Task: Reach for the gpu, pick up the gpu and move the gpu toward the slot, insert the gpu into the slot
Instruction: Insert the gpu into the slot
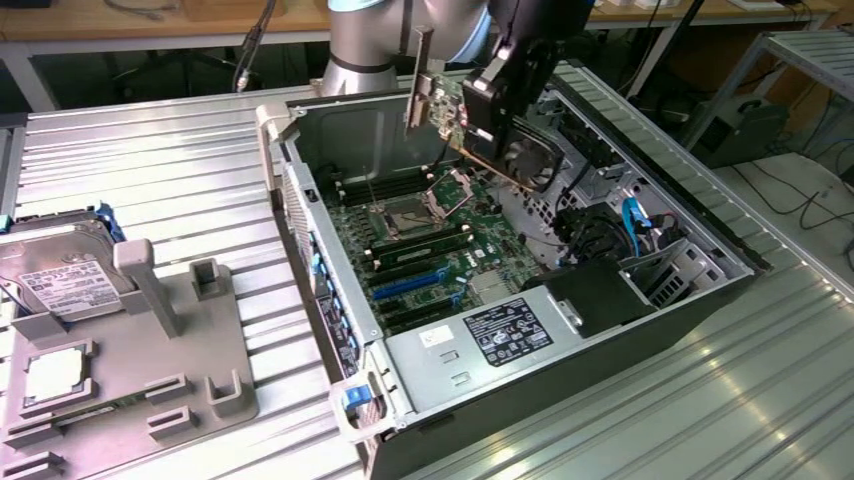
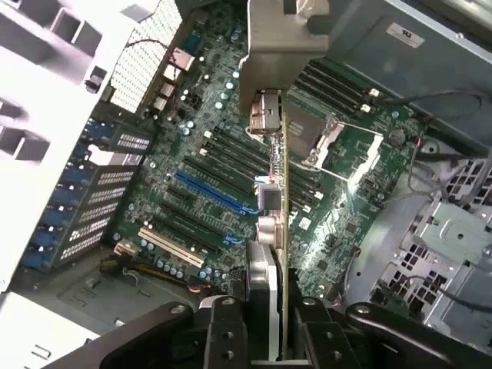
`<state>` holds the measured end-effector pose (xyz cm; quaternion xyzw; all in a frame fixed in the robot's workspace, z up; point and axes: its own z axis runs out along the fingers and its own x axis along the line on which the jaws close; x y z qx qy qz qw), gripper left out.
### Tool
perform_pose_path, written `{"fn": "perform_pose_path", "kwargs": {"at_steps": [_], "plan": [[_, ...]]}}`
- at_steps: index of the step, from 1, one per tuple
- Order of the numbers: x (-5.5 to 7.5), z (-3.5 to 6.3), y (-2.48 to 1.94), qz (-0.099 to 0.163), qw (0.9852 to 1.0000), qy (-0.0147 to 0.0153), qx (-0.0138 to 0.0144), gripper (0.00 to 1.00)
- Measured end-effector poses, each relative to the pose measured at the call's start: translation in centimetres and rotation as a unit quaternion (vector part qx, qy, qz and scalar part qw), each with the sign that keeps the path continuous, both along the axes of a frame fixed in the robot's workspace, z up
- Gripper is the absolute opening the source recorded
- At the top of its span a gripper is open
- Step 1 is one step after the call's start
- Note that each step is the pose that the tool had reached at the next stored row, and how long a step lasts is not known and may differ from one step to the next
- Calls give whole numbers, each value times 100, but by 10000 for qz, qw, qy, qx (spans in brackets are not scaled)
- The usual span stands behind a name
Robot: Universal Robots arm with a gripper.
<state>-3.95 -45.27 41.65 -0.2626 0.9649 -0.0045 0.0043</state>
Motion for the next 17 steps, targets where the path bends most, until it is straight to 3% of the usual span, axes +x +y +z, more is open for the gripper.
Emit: {"fn": "perform_pose_path", "kwargs": {"at_steps": [2, 10, 15, 17], "plan": [[0, 0, 0, 297, 9996, 0, 2, 28], [0, 0, -1, 769, 9970, 0, 5, 28], [0, 0, -1, 1090, 9940, 0, 6, 28], [0, -1, -1, 1259, 9920, 0, 7, 28]]}}
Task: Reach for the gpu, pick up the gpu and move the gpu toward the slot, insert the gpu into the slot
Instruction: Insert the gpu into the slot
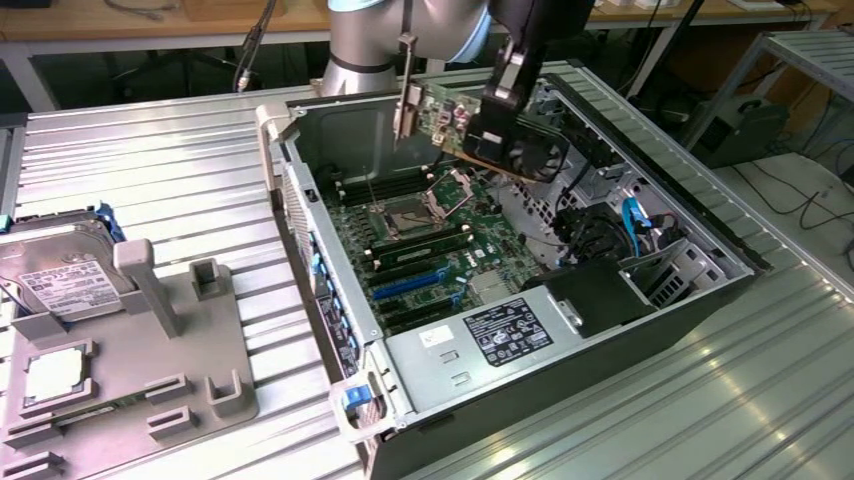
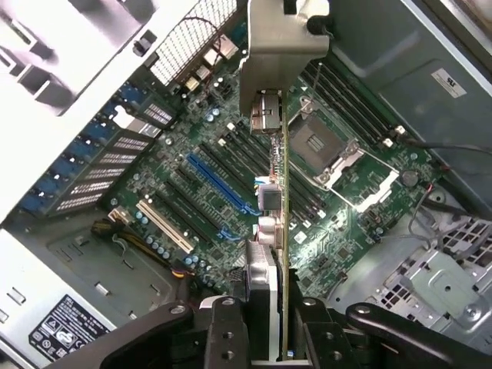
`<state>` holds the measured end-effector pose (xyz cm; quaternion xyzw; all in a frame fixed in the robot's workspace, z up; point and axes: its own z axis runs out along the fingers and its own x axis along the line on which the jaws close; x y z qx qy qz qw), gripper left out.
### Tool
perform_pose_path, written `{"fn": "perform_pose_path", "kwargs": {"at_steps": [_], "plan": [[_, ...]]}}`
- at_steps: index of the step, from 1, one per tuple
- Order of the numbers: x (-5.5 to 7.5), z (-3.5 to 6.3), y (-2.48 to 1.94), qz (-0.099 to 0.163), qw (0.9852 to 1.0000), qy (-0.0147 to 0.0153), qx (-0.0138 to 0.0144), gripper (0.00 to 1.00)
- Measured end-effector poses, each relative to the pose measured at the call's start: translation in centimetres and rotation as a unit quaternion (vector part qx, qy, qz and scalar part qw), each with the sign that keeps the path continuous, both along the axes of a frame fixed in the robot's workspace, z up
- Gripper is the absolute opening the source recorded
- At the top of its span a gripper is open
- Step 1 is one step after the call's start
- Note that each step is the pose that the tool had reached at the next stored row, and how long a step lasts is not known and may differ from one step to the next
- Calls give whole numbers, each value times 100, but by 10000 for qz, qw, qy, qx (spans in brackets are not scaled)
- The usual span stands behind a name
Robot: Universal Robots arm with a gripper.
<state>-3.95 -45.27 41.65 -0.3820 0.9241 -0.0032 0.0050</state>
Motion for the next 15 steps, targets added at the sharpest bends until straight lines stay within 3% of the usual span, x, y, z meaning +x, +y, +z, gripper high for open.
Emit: {"fn": "perform_pose_path", "kwargs": {"at_steps": [6, 10, 12, 15], "plan": [[0, -5, 0, 596, 9982, 0, 0, 28], [3, -8, 0, 948, 9955, 0, 0, 28], [2, -9, 0, 1037, 9946, 3, 18, 28], [2, -9, 0, 1308, 9914, 14, 23, 28]]}}
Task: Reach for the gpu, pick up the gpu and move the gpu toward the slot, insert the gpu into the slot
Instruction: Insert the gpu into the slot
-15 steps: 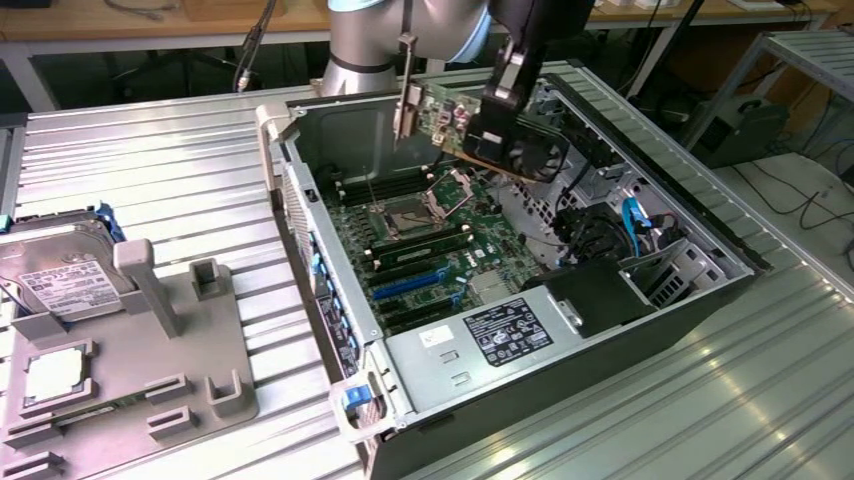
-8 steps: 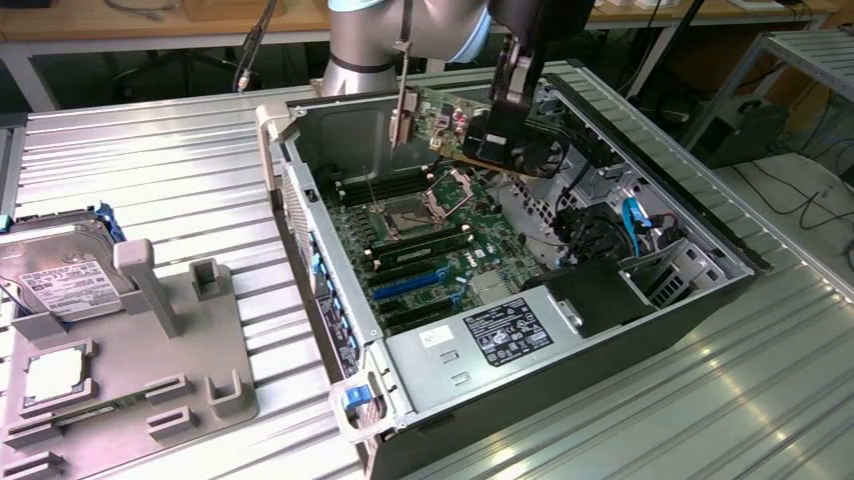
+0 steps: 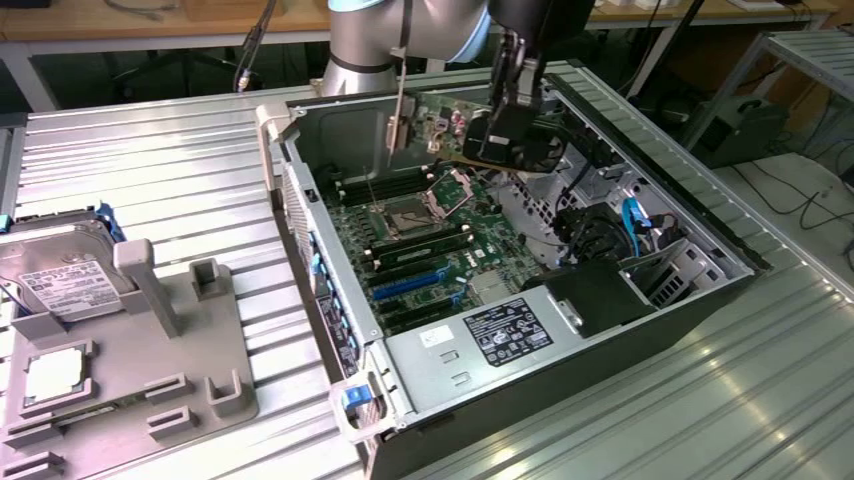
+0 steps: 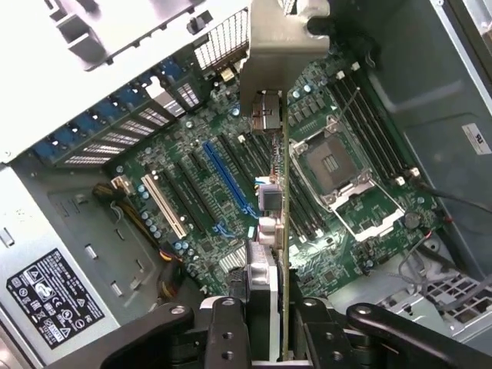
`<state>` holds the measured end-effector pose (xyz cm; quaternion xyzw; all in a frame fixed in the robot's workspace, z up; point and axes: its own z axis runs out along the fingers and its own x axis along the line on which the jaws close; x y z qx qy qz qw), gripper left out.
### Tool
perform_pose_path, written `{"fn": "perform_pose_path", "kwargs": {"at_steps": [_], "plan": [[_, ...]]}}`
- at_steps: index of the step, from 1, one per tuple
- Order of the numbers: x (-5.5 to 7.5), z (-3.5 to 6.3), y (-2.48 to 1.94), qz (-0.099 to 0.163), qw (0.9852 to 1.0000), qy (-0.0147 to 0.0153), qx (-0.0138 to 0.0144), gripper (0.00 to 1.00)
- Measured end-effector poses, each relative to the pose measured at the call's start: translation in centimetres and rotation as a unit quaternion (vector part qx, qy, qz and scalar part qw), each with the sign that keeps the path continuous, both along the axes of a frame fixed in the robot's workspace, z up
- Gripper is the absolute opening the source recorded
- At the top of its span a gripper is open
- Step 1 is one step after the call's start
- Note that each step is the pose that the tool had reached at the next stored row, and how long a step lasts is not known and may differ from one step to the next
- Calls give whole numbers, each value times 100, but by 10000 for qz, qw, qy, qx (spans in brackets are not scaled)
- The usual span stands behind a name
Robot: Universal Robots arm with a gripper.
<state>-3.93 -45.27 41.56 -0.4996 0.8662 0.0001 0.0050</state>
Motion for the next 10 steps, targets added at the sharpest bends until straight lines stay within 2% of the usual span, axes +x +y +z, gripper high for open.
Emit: {"fn": "perform_pose_path", "kwargs": {"at_steps": [1, 6, 10], "plan": [[3, -1, 0, 89, 10000, 8, 4, 28], [5, -1, 0, 460, 9989, 10, 4, 28], [9, -2, 1, 811, 9967, 11, 4, 28]]}}
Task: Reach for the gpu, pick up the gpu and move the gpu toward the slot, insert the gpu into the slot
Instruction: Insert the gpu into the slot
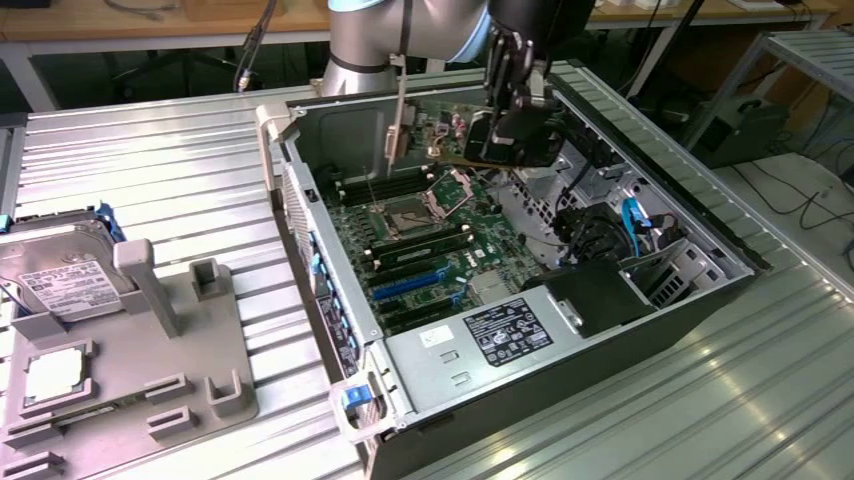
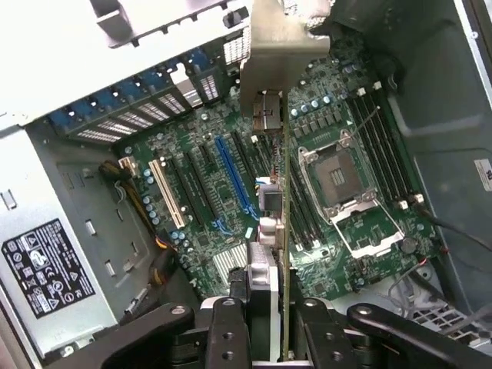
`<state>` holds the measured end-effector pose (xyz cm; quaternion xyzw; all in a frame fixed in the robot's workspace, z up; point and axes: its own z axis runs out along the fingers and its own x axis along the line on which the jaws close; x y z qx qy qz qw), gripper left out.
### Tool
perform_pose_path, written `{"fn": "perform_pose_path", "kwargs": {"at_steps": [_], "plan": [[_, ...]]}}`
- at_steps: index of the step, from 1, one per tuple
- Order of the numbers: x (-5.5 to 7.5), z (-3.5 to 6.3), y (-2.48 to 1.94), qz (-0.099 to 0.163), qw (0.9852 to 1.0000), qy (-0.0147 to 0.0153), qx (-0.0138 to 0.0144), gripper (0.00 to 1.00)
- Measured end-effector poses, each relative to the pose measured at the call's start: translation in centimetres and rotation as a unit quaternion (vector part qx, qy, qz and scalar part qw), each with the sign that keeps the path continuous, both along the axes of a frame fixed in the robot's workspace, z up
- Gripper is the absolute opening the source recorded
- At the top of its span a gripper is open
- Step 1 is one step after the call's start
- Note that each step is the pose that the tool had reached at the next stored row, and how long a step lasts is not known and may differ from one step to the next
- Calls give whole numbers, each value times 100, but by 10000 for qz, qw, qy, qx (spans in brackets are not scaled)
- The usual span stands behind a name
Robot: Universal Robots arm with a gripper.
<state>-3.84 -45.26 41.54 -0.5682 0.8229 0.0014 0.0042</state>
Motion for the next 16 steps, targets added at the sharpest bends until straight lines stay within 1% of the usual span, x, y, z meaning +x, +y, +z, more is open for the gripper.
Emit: {"fn": "perform_pose_path", "kwargs": {"at_steps": [2, 5, 8, 11, 13, 16], "plan": [[1, -6, 1, 205, 9998, 0, 0, 28], [1, -19, 0, 480, 9988, 0, 0, 28], [1, -63, 0, 760, 9971, 0, 0, 28], [1, -114, 0, 1021, 9948, 0, 0, 28], [-2, -132, 1, 1098, 9940, 8, 0, 28], [-10, -148, 2, 1200, 9928, 11, 1, 28]]}}
